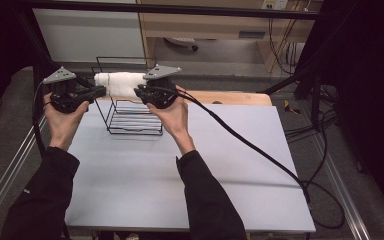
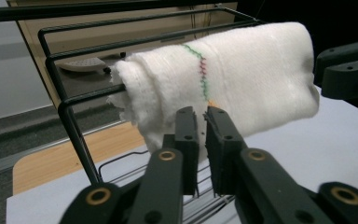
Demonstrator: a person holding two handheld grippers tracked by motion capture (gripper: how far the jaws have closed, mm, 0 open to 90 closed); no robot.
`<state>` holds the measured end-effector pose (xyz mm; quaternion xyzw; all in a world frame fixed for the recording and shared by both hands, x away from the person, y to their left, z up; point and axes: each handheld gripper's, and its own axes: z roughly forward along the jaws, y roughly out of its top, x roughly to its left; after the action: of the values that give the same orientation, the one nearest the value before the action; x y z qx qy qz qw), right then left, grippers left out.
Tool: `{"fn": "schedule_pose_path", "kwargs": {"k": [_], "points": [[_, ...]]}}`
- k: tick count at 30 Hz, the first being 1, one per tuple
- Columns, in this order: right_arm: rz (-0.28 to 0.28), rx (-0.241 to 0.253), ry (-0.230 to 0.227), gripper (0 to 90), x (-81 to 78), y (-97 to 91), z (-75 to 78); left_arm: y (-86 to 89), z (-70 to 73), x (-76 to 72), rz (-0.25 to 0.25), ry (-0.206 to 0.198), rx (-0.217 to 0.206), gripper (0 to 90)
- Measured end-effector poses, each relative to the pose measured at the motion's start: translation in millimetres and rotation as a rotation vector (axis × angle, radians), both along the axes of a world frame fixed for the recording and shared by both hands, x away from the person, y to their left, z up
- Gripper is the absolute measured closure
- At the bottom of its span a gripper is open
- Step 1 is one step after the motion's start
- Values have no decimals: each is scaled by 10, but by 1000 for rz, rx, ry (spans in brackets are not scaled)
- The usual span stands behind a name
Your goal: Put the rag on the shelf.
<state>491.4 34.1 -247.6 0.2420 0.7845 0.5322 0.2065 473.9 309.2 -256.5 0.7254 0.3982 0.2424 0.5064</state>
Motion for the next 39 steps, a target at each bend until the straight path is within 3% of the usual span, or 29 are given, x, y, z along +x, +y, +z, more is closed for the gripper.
{"fn": "schedule_pose_path", "kwargs": {"k": [2, 4, 5, 6, 8, 11, 19, 30, 35, 39], "points": [[0, -4, 0, 728, -22, -15, 13, 9, 0, -50, -1, 6, 7, 765], [7, 4, 16, 679, -57, -62, 34, 21, -14, -97, -2, 15, 15, 677], [5, 3, 21, 644, -74, -88, 41, 27, -26, -115, -2, 23, 27, 677], [2, 1, 39, 569, -101, -150, 40, 34, -41, -132, -4, 32, 40, 615], [6, 0, 48, 536, -114, -183, 33, 50, -79, -168, -2, 41, 57, 590], [6, -4, 66, 447, -152, -297, -1, 74, -144, -227, -5, 45, 53, 522], [-33, -18, 95, 231, -264, -665, -122, 59, -366, -331, -24, 112, 51, 315], [-110, 9, 148, 74, -360, -1324, -375, -68, -695, -493, -49, 130, 85, 118], [-146, 30, 177, 55, -417, -1656, -555, -120, -833, -570, -59, 128, 109, 69], [-165, 41, 200, 45, -479, -1895, -713, -164, -952, -622, -75, 135, 103, 68]]}}
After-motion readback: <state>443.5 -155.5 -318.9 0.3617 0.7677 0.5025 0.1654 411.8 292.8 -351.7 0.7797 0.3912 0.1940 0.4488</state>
